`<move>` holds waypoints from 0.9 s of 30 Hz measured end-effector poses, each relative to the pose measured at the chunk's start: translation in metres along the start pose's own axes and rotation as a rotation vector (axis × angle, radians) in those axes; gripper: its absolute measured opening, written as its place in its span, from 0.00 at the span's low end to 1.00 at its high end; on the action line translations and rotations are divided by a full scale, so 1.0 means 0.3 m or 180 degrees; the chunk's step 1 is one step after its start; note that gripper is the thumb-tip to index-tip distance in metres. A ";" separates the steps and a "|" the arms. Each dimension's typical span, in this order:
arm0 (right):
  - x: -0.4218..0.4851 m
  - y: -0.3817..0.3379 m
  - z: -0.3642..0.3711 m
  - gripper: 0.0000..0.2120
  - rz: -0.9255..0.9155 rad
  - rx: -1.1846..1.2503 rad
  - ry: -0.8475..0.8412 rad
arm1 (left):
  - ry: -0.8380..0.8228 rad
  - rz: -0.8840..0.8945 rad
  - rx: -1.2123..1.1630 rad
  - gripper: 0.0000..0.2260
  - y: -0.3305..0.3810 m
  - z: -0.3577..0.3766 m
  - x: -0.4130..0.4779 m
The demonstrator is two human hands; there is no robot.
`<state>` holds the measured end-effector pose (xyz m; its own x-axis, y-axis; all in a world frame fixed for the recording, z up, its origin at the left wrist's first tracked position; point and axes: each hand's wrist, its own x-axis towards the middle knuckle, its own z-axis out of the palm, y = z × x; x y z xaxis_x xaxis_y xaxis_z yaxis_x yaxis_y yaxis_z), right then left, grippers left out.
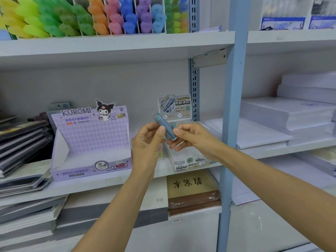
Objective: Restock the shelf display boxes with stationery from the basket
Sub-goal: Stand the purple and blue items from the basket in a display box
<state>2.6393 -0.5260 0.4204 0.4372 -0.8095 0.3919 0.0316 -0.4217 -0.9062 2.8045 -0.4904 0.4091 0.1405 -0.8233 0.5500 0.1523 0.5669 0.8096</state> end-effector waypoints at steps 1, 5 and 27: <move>-0.002 -0.002 -0.002 0.12 -0.0004 -0.0171 0.0007 | -0.0004 0.0015 0.0008 0.05 -0.003 0.004 0.000; 0.005 -0.026 -0.013 0.17 -0.0295 -0.0340 0.0557 | 0.0136 0.0214 0.0395 0.06 -0.025 0.010 0.002; 0.215 0.104 -0.087 0.11 -0.0200 -0.2079 0.1264 | -0.1662 0.1345 0.3801 0.20 -0.154 -0.083 -0.083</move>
<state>2.6451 -0.6019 0.4216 0.0925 -0.8101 0.5790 -0.5459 -0.5276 -0.6509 2.8183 -0.4952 0.3529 -0.4568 -0.6620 0.5942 -0.7752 0.6239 0.0991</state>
